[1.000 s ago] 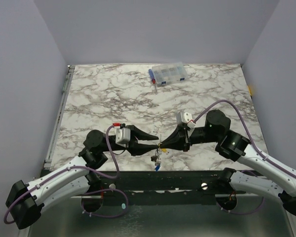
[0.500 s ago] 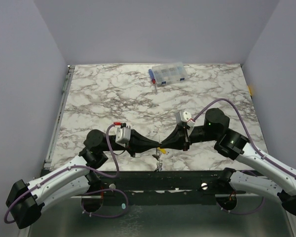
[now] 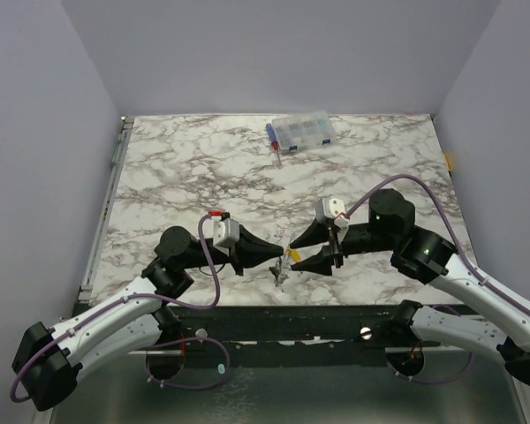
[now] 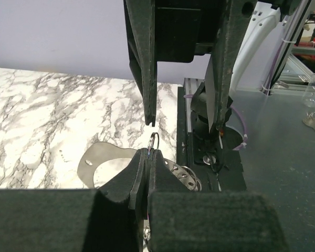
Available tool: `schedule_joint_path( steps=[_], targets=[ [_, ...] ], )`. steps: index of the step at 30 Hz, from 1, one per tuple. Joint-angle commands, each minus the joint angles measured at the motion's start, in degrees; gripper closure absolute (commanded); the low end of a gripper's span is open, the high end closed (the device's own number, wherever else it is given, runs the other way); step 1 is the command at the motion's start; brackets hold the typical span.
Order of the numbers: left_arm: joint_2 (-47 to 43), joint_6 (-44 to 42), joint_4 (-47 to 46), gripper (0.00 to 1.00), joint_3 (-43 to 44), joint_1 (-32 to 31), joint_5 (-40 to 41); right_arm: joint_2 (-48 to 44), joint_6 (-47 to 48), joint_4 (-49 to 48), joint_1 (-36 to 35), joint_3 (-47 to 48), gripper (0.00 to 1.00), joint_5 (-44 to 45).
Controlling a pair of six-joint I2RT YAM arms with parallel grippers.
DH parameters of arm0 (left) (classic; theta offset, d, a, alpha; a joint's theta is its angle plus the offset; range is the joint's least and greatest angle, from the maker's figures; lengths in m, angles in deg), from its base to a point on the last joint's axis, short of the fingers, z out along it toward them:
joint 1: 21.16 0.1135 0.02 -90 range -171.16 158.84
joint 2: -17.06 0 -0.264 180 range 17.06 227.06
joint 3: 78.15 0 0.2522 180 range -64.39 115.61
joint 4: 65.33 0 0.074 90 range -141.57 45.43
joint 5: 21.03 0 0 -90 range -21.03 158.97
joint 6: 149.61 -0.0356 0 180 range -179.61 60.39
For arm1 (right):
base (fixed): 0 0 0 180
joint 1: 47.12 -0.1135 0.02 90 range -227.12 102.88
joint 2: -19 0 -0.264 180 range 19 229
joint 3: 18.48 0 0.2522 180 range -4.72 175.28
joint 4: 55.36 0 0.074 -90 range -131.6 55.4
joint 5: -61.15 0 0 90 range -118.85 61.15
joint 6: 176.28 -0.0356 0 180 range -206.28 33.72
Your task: Put the keys on the keyring
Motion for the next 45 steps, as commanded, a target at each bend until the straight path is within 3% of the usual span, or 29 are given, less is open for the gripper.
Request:
schedule_joint_path(
  steps=[1, 6, 12, 17, 25, 41, 45],
  targets=[
    [0.4, -1.1, 0.5, 1.0, 2.6, 0.3, 1.3, 1.5, 5.0, 11.6, -0.5, 5.1, 0.45, 6.3],
    [1.2, -2.2, 2.1, 1.0, 2.9, 0.3, 1.5, 7.6, 8.3, 24.9, -0.5, 13.6, 0.45, 10.8],
    [2.2, -4.2, 5.1, 1.0, 3.6, 0.2, 2.5, 13.9, 8.9, 32.9, -0.5, 20.1, 0.5, 12.9],
    [3.2, -5.0, 6.7, 1.0, 4.0, 0.2, 3.1, 17.1, 8.5, 35.0, -0.5, 22.5, 0.58, 10.5],
    [3.3, -5.8, 7.9, 1.0, 4.3, 0.2, 3.8, 20.5, 8.5, 35.8, -1.4, 23.5, 0.62, 10.5],
    [3.4, -6.0, 8.5, 1.0, 4.4, 0.2, 3.6, 24.3, 8.6, 35.2, -2.3, 24.6, 0.62, 10.5],
    [3.5, -6.0, 8.6, 1.0, 4.4, 0.2, 3.6, 25.0, 8.9, 35.1, -2.6, 24.7, 0.71, 10.5]
  ],
)
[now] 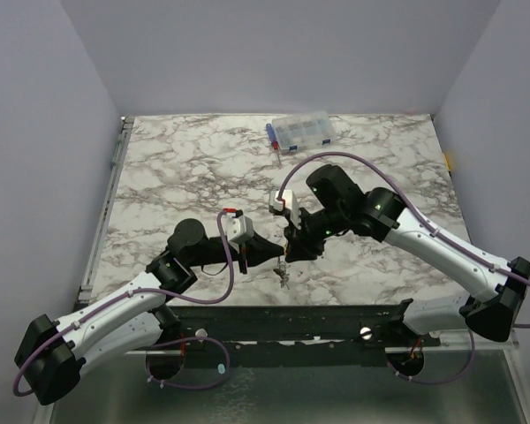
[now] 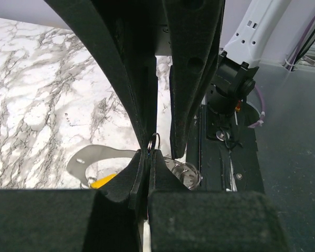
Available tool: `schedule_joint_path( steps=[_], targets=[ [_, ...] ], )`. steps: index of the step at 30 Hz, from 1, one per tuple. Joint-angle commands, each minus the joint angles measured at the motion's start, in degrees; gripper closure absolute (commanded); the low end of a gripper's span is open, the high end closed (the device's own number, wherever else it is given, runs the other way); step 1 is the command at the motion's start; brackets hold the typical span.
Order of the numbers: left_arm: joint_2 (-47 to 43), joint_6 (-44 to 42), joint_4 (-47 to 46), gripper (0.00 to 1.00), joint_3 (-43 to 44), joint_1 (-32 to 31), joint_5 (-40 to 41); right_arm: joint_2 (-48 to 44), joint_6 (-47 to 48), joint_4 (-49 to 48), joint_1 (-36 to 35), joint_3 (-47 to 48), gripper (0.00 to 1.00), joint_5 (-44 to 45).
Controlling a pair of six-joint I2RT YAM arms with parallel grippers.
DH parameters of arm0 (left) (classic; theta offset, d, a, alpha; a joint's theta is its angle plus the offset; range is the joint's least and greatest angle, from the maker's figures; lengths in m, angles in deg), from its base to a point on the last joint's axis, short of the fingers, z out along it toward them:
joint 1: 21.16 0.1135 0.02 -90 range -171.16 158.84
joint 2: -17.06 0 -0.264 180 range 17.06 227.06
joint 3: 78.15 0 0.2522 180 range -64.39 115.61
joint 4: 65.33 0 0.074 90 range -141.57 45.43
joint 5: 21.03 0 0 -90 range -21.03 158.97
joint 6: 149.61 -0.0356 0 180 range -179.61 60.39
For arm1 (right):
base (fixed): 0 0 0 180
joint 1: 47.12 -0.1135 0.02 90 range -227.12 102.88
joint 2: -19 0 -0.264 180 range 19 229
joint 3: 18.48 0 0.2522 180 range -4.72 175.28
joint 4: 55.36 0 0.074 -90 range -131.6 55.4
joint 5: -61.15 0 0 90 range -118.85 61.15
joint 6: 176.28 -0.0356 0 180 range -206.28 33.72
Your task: Put the keys on the keyring
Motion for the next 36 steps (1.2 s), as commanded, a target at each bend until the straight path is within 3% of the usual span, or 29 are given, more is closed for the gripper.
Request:
schedule_joint_path(
  steps=[1, 11, 16, 21, 25, 29, 36],
  targets=[
    [-0.1, -0.8, -1.3, 1.0, 2.5, 0.1, 0.5, 0.9, 0.9, 0.3, -0.7, 1.7, 0.74, 0.1],
    [-0.2, -0.7, -0.8, 1.0, 2.5, 0.0, 0.6, -0.4, 2.3, -1.5, -0.8, -0.8, 0.99, 1.1],
    [-0.7, -0.7, -0.7, 1.0, 2.5, 0.0, 1.1, -2.9, 2.8, -4.2, -0.8, -3.7, 0.99, 2.9],
    [-2.0, -0.7, -0.7, 0.61, 2.3, 0.0, 1.9, -8.4, 3.0, -9.3, -0.8, -7.9, 0.99, 3.5],
    [-4.3, -1.4, -0.7, 0.46, 1.6, 0.1, 2.6, -13.5, 2.5, -14.4, -0.9, -12.4, 1.0, 3.9],
    [-5.9, -2.2, -0.7, 0.41, 1.2, 0.1, 1.9, -17.2, 2.2, -16.6, -0.8, -15.8, 0.99, 4.0],
    [-7.0, -4.0, -2.9, 0.45, -0.4, 0.2, -1.6, -22.5, -0.5, -22.4, -0.8, -21.3, 0.99, 0.7]
  ],
)
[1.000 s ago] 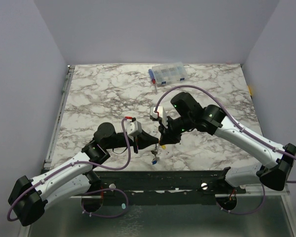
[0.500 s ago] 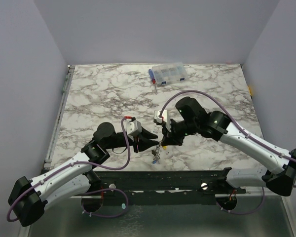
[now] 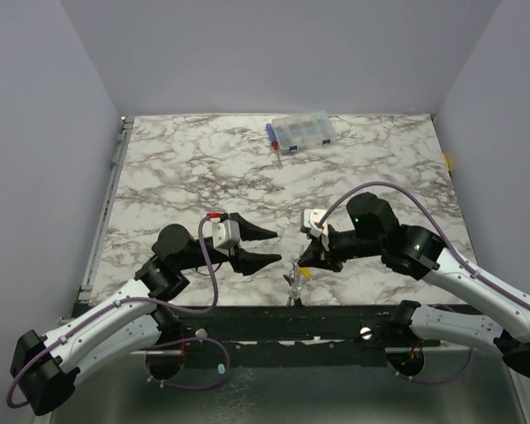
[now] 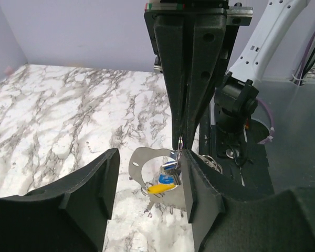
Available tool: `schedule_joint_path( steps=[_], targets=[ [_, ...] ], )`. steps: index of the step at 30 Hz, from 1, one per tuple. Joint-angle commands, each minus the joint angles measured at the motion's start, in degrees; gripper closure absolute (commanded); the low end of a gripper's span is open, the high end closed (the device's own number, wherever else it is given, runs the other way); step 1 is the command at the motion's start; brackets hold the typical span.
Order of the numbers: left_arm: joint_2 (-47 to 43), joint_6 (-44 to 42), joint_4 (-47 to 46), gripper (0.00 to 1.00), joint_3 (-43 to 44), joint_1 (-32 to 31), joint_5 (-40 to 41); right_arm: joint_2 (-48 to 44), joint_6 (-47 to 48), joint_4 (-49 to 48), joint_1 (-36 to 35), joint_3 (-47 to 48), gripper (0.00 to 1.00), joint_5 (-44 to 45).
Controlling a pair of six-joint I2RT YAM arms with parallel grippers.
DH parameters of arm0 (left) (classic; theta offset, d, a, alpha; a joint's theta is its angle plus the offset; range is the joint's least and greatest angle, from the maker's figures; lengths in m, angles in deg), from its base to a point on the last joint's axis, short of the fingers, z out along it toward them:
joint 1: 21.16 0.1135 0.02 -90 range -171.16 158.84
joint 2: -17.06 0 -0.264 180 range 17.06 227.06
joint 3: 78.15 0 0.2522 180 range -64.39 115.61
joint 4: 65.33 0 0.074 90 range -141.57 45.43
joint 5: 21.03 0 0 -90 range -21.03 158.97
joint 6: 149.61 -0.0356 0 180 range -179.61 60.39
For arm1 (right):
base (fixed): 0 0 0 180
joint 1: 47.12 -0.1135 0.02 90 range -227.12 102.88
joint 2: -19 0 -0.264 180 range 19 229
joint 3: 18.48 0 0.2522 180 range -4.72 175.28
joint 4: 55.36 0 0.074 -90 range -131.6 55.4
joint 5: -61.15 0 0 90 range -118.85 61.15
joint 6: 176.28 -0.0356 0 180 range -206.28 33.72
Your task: Put the keys on the keyring
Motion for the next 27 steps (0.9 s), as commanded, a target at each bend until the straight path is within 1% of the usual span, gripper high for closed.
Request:
schedule_joint_path(
  steps=[1, 5, 8, 10, 15, 19, 24, 27],
  targets=[
    [-0.8, -2.0, -3.2, 0.47, -1.3, 0.1, -3.0, -3.5, -2.4, -8.3, -0.3, -3.1, 0.99, -3.0],
    [-0.1, -0.7, -7.1, 0.49, -2.9, 0.1, -5.8, -4.0, -2.7, -9.3, -0.3, -3.9, 0.99, -3.5],
    [1.5, 0.2, -8.2, 0.52, -3.0, 0.2, -7.5, -3.6, -2.9, -9.2, -0.3, -3.4, 0.99, -3.7],
    [2.4, 0.7, -8.4, 0.52, -3.1, -0.1, -8.3, -3.3, -3.5, -9.5, -0.3, -3.0, 0.99, -3.9],
    [2.6, 0.5, -9.0, 0.53, -3.5, -0.7, -7.7, -2.4, -4.1, -9.8, -0.3, -2.6, 0.99, -4.4],
    [2.9, 0.5, -9.2, 0.58, -3.6, -0.8, -7.3, -1.9, -4.2, -9.9, -0.3, -2.3, 0.99, -4.5],
    [3.5, 0.6, -9.2, 0.58, -3.7, -1.0, -6.9, -1.9, -4.1, -10.4, -0.3, -2.2, 1.0, -4.5],
    [3.6, 0.5, -9.2, 0.56, -3.9, -1.0, -6.7, -2.3, -3.8, -10.9, -0.3, -2.4, 0.99, -4.5]
  ],
)
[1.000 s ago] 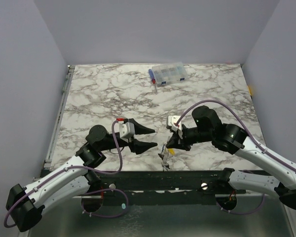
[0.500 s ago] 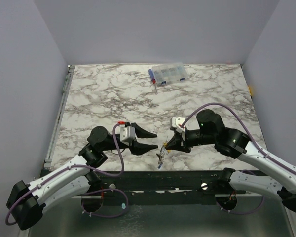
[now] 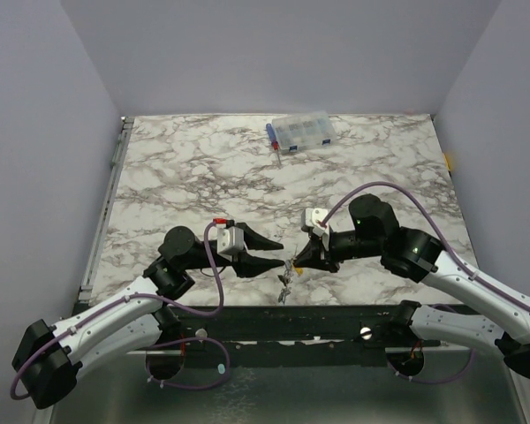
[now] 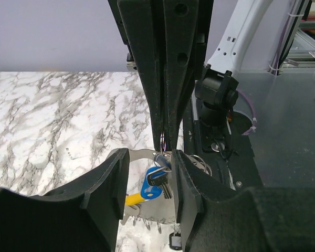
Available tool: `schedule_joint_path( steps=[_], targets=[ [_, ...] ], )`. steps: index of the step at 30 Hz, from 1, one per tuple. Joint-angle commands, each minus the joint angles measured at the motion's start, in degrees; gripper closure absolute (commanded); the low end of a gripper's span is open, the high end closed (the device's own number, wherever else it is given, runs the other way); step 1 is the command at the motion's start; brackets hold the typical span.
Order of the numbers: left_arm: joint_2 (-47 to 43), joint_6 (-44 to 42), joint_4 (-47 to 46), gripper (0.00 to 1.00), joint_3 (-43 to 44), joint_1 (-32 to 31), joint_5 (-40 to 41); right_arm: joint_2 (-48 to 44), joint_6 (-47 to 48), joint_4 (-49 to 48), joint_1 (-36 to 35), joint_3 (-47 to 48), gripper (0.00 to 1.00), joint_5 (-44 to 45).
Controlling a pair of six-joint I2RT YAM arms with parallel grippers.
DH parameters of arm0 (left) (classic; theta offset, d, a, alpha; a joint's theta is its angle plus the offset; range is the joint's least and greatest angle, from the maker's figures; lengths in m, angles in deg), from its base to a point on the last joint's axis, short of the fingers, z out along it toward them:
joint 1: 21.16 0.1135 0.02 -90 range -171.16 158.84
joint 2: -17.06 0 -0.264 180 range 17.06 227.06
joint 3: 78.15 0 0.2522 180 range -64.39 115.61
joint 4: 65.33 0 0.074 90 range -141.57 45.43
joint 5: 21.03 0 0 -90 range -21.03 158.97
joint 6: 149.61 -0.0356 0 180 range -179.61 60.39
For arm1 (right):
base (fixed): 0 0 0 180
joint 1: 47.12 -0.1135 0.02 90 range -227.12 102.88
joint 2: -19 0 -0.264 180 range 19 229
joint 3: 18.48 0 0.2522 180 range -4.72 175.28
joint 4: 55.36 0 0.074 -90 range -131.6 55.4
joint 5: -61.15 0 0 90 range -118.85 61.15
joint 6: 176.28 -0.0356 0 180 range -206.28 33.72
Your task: Put the keys on the keyring
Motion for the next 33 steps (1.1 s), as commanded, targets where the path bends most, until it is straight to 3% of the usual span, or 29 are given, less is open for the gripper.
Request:
schedule_joint_path(
  steps=[1, 13, 23, 33],
  targets=[
    [0.3, 0.1, -1.5, 0.56, -1.0, -0.3, -1.0, -0.9, -0.1, -4.1, -0.2, 1.1, 0.99, -1.8],
    [2.8, 0.8, -1.5, 0.56, -0.9, -1.0, -2.2, -9.4, 4.4, -10.9, -0.3, -5.4, 0.99, -10.9],
    [3.0, 3.4, -2.7, 0.5, -0.7, -4.7, -6.1, -10.9, 5.3, -16.3, -0.2, -7.2, 0.99, -10.4],
    [1.7, 3.6, -2.8, 0.44, -1.1, -5.0, -3.2, -11.8, 4.7, -18.5, -0.2, -7.8, 0.99, -10.1]
  ],
)
